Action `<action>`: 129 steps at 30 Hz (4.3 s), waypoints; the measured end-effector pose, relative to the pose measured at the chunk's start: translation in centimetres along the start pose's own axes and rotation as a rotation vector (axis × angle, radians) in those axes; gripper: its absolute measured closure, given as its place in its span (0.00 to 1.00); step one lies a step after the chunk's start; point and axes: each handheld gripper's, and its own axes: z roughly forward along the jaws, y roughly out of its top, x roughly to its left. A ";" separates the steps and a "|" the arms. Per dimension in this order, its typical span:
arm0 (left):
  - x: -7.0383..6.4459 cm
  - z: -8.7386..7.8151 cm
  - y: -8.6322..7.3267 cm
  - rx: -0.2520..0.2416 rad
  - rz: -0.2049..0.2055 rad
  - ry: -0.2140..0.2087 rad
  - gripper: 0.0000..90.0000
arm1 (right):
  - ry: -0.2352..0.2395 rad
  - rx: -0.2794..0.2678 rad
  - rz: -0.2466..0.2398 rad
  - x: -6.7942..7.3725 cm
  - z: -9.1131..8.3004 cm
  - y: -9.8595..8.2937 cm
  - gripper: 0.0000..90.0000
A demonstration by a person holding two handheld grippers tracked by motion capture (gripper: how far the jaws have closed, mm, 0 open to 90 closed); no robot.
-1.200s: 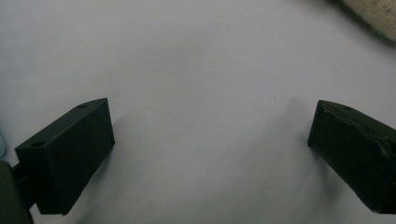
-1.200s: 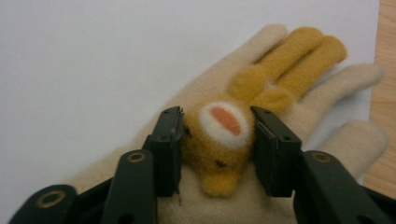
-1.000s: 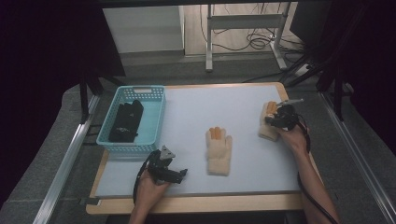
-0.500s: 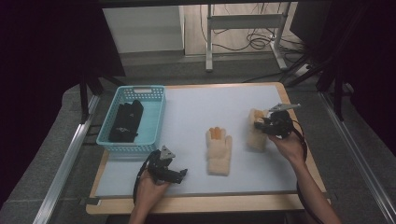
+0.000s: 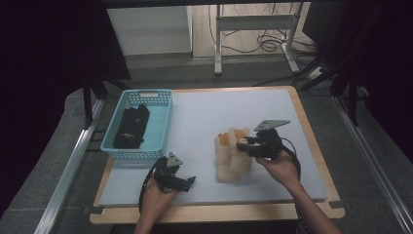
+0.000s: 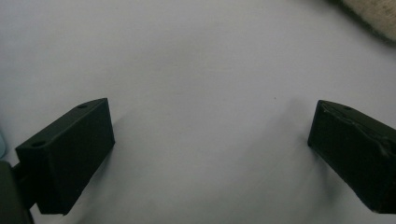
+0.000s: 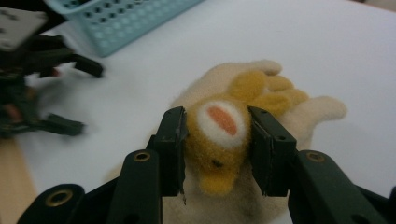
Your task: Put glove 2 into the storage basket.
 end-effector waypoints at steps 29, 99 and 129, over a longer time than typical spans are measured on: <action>0.0 0.0 0.0 0.000 0.001 0.000 0.01 | -0.085 0.063 -0.026 0.0 2.1 -2.5 0.49; -0.1 0.0 0.0 0.002 -0.005 0.001 0.01 | -0.210 0.033 0.030 -3.1 -1.0 -8.3 0.39; 0.2 -0.1 0.0 -0.004 -0.016 -0.020 0.01 | -0.294 0.067 0.063 -5.3 -1.6 -11.8 0.22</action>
